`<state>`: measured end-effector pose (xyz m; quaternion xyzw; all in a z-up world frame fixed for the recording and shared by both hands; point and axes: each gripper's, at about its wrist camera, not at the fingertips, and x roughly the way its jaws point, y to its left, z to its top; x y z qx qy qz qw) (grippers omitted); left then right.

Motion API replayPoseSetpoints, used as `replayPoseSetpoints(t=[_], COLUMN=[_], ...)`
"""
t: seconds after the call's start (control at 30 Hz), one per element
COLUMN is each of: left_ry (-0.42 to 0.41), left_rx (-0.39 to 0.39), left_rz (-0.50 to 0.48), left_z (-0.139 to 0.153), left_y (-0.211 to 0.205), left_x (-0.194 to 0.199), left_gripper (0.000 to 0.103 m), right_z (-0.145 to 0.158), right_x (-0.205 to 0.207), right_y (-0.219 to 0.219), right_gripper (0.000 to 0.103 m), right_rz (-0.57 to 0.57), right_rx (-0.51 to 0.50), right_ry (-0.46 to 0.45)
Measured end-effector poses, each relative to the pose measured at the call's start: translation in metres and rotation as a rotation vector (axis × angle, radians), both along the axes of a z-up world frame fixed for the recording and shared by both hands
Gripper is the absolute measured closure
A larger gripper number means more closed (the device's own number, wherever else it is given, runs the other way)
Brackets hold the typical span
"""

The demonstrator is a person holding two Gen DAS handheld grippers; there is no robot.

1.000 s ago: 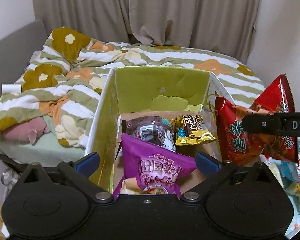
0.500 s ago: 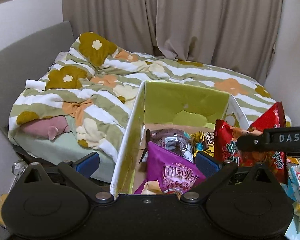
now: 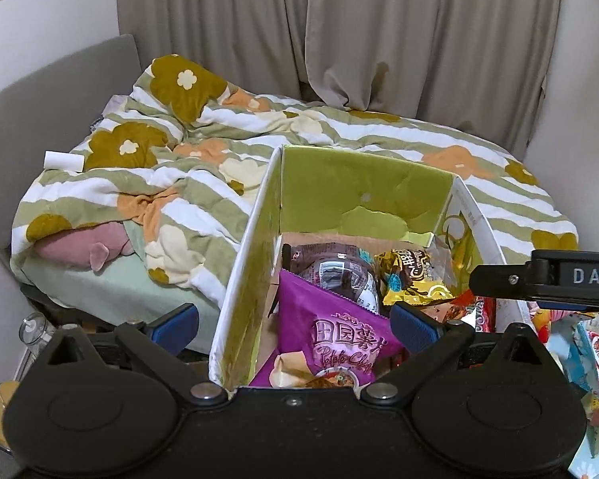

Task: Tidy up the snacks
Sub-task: 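Carry both bags into the yellow box and open both tools, then move both tools back over the remaining snack pile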

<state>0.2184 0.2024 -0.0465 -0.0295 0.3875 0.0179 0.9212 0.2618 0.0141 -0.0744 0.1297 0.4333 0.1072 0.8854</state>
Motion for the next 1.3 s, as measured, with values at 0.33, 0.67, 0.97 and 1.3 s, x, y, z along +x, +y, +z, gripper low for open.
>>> replayPoseSetpoints(t=[0.33, 0.67, 0.97, 1.3], left_ry=[-0.041, -0.114, -0.157, -0.104], left_rx=[-0.005, -0.026, -0.046, -0.068], left_rz=[-0.042, -0.157, -0.229, -0.226], left_z=[0.019, 0.04, 0.05, 0.035], left_y=[-0.002, -0.026, -0.083, -0.171], left_x=[-0.009, -0.024, -0.043, -0.056], left_gripper=[0.0, 0.0, 0.0, 0.0], right_z=[0.024, 0.05, 0.07, 0.046], right_x=[-0.022, -0.061, -0.103, -0.128], right_y=[-0.004, -0.03, -0.107, -0.198], right_gripper=[0.0, 0.0, 0.0, 0.0], right_rz=[-0.005, -0.092, -0.16, -0.134], right_rx=[-0.036, -0.078, -0.14, -0.207], right_ry=[-0.064, -0.162, -0.254, -0.247])
